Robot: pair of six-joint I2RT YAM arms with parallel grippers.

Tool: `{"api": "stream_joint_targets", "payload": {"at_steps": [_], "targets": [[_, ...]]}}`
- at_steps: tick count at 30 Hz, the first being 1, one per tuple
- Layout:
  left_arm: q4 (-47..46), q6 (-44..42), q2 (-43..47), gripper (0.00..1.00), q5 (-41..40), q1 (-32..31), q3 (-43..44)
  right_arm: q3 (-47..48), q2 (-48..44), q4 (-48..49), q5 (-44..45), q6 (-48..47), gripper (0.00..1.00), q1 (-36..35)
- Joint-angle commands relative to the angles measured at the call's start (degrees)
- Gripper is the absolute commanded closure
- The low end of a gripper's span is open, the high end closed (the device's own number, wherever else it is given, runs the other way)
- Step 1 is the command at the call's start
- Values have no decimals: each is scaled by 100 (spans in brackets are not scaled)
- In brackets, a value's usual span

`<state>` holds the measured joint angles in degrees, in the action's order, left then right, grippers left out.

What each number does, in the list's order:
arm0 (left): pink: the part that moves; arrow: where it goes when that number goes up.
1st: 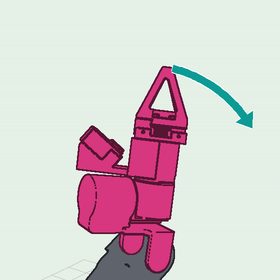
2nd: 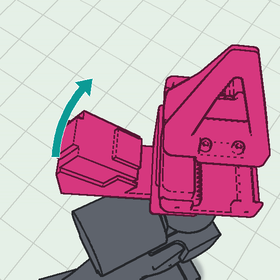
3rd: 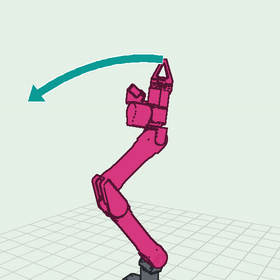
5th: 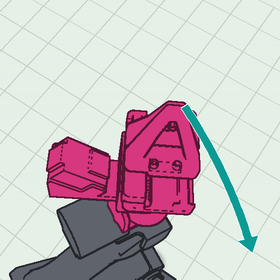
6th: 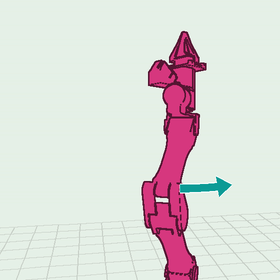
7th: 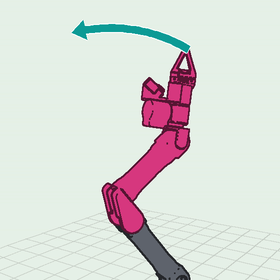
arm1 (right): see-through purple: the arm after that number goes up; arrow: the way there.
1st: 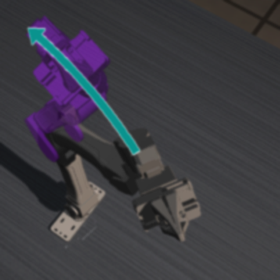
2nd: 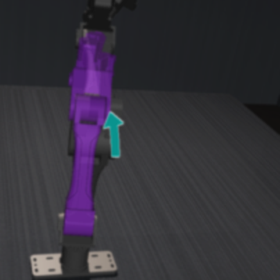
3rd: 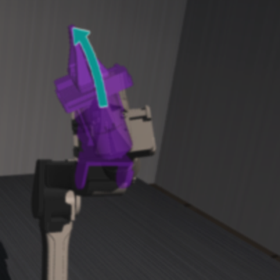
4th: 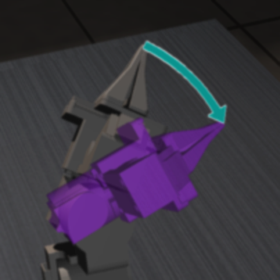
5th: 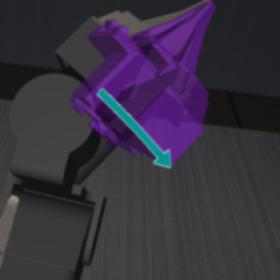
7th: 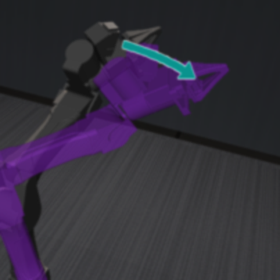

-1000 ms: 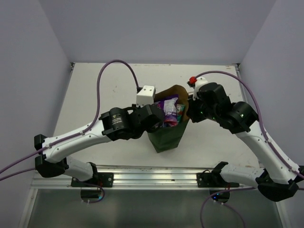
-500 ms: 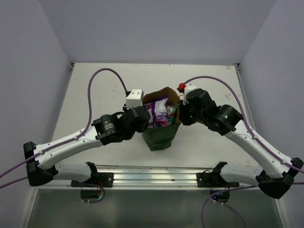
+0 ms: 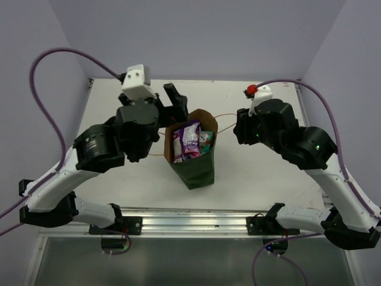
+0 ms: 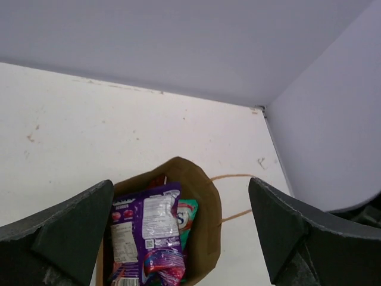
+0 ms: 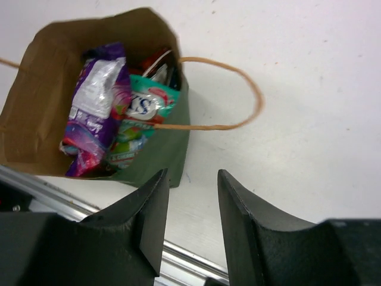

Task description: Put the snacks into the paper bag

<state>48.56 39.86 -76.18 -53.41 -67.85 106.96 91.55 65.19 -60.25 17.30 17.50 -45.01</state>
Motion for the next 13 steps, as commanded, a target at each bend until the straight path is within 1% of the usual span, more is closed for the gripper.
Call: {"api": "stream_joint_targets", "payload": {"at_steps": [1,2,3,4,5,6,7,11,12,13], "targets": [[971,179,252,0,-1134,-8,309,477,-24,-777,870,192,58,-25],[1006,206,392,0,-1206,0,-40,426,-59,-847,1046,184,58,-25],[963,207,707,0,-1233,18,-270,321,-207,-909,1413,193,56,-25],[919,215,867,0,-1181,131,-489,59,-278,-927,1608,184,54,-25],[893,285,1173,0,-1146,184,-866,-66,-348,-953,1766,175,53,-25],[936,382,1315,0,-1128,237,-1009,-189,-410,-1041,1899,210,49,-25],[1050,574,1438,0,-1128,281,-1210,-373,-506,-1085,2126,245,48,-25],[1384,769,1896,0,-1207,282,-1388,-673,-753,-1156,2295,377,50,-25],[1376,717,1931,0,-1207,282,-1388,-665,-788,-1138,2322,395,50,-16],[1324,447,1949,0,-1190,282,-1397,-543,-823,-1138,2374,404,48,-25]]}}
